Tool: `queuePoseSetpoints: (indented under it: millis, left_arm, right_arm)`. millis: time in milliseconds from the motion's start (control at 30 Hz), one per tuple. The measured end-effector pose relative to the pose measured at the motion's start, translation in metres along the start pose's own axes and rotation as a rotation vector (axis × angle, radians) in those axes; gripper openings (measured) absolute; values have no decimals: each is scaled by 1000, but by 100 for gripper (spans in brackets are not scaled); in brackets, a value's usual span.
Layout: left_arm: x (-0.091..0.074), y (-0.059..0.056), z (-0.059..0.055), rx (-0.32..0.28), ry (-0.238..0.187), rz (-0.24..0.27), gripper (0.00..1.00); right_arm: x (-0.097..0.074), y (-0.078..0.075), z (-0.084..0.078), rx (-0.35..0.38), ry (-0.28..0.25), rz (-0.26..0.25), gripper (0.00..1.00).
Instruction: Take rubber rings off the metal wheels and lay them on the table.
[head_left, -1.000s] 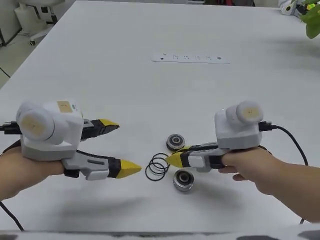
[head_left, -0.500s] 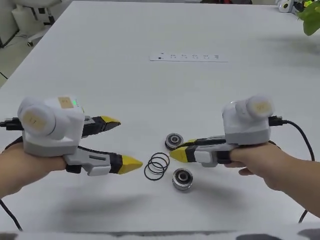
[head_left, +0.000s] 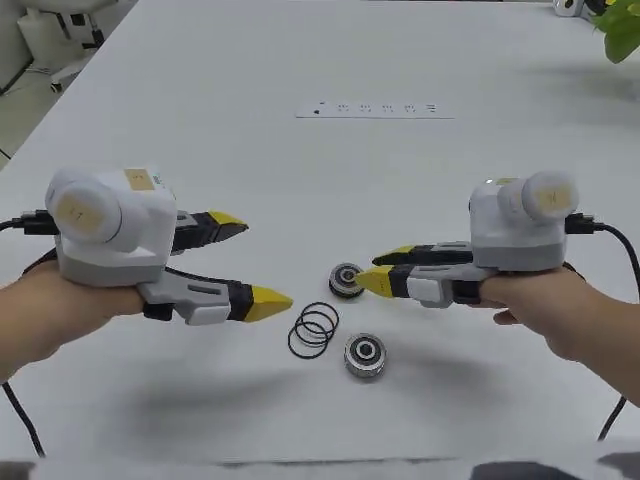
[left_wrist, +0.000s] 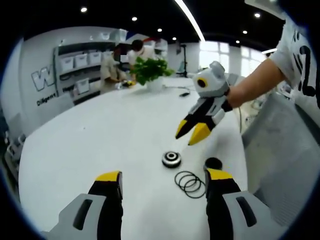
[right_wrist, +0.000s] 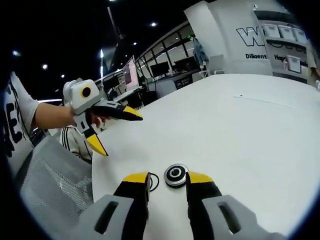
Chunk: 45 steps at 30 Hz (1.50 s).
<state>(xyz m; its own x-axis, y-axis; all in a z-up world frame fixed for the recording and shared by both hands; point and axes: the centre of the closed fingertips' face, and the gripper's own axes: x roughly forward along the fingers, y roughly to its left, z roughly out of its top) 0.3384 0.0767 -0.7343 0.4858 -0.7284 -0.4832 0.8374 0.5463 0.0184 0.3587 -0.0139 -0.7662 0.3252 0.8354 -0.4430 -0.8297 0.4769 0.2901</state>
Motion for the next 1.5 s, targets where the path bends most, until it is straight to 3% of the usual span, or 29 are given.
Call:
queuePoseSetpoints:
  millis: [333,600,1033,1500]
  left_arm:
    - [12,3,4,-1,-4,-4,66]
    - [21,5,5,-7,-6,-12,65]
    - [39,11,9,-10,-2,-23,61]
    - [66,-3,2,-9,42,-73,49]
  right_arm:
    - [-3,-11,-7,-48,13,-31,28]
    - [-1,-13,-7,-55,8,-34,29]
    - [6,-22,-12,-128,34,-34,30]
    - [20,-19,-25,-171,75,-5,26]
